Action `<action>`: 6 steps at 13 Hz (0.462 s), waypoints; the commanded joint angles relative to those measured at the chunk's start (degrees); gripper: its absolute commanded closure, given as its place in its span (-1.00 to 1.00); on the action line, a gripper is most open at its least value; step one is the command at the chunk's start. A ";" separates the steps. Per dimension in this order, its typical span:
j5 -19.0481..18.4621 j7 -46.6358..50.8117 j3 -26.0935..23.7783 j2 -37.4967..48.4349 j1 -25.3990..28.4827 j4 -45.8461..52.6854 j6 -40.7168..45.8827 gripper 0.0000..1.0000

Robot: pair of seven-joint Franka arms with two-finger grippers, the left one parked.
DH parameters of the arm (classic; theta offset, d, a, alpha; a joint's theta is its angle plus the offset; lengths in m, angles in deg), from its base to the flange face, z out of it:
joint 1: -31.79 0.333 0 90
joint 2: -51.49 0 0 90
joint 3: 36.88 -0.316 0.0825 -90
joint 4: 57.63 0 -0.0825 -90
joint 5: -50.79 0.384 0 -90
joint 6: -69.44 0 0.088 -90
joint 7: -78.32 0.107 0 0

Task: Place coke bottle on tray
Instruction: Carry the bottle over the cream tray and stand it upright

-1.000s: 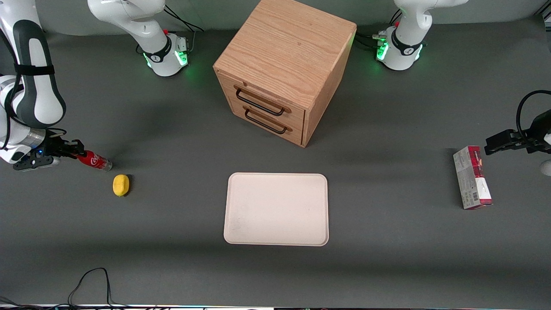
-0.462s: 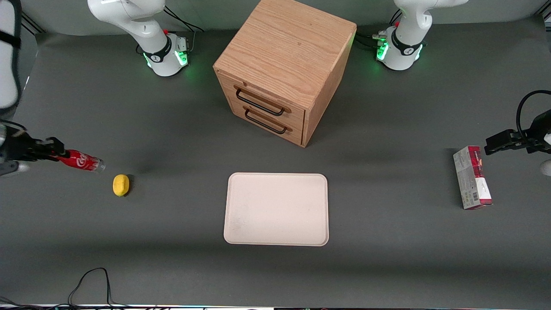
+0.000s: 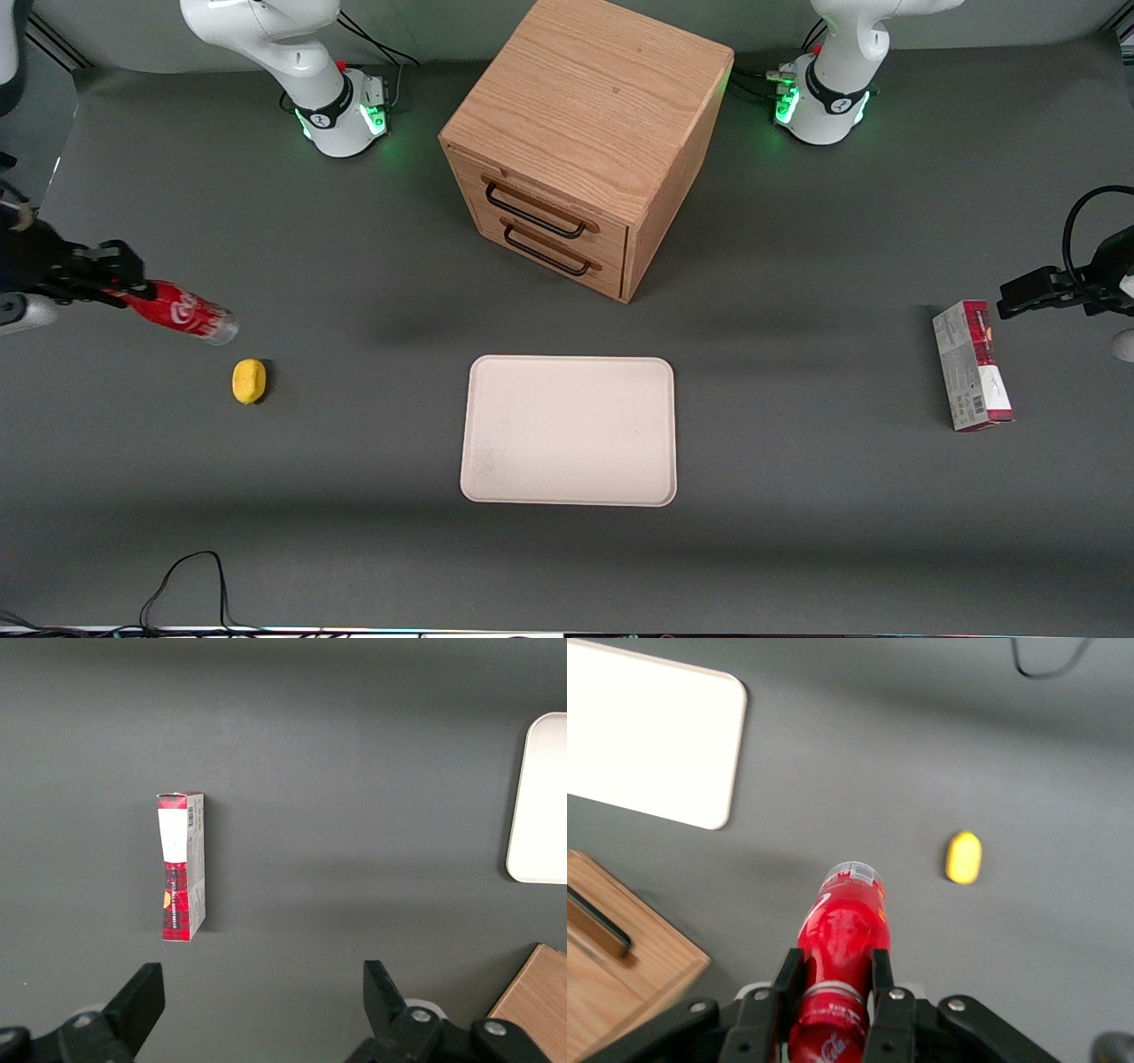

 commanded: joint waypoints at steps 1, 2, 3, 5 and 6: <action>-2.25 11.62 -9.18 -8.12 -0.32 10.68 1.97 0.81; -4.70 16.98 -14.44 -11.02 -0.23 12.70 1.18 0.80; -7.60 22.00 -19.63 -14.18 -0.23 14.11 -1.69 0.77; -10.61 26.86 -25.98 -19.63 -0.15 14.39 -8.63 0.75; -11.49 30.80 -27.05 -22.09 0.81 14.22 -11.45 0.75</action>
